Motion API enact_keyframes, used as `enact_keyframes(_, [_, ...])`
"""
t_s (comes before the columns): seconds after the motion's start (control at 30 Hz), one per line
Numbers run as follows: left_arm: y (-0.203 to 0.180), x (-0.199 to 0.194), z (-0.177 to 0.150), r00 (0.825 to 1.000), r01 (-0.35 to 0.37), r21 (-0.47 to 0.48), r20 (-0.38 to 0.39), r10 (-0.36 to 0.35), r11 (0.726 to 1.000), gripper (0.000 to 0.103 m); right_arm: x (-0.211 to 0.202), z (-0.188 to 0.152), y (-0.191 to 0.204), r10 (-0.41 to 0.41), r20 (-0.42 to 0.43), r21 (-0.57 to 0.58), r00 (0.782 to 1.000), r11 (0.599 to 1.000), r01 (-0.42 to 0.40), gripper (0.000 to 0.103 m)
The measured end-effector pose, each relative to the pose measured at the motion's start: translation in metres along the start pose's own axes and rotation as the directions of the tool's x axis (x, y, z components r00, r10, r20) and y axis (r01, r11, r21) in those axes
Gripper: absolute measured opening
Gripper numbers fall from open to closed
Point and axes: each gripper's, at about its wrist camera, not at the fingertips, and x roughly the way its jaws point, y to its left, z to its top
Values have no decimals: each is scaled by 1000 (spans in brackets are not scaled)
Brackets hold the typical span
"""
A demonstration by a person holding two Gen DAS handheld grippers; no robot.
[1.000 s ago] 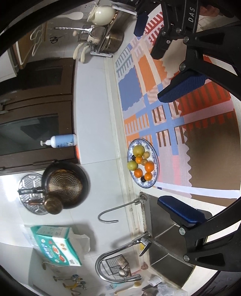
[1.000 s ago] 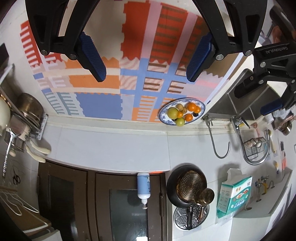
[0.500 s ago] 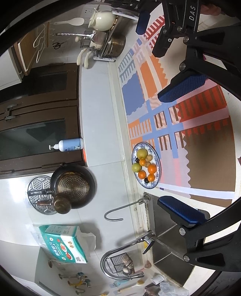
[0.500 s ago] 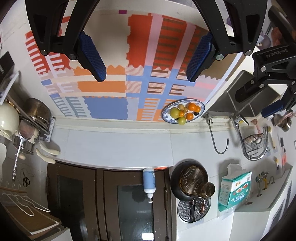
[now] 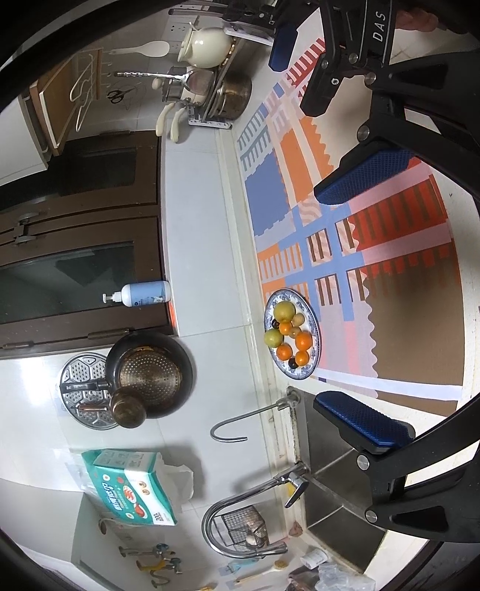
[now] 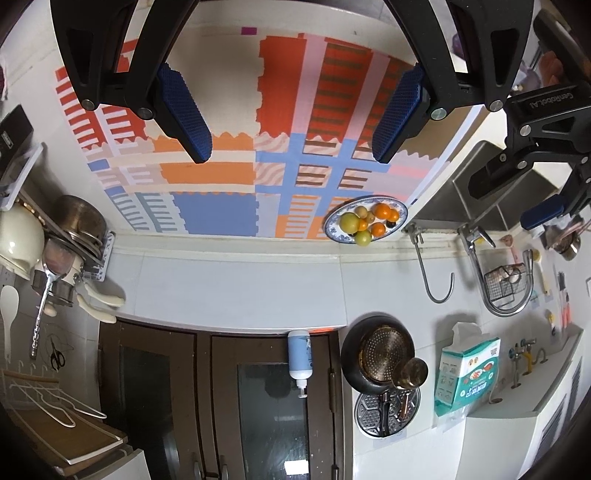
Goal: Organize fruits
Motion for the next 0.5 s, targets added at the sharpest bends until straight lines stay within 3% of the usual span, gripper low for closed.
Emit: enact_keyframes(0.5, [-2, 0, 3, 1000, 8, -8, -2, -8, 1000, 103, -1, -1, -6, -7, -8, 11, 1000, 1000, 7, 89])
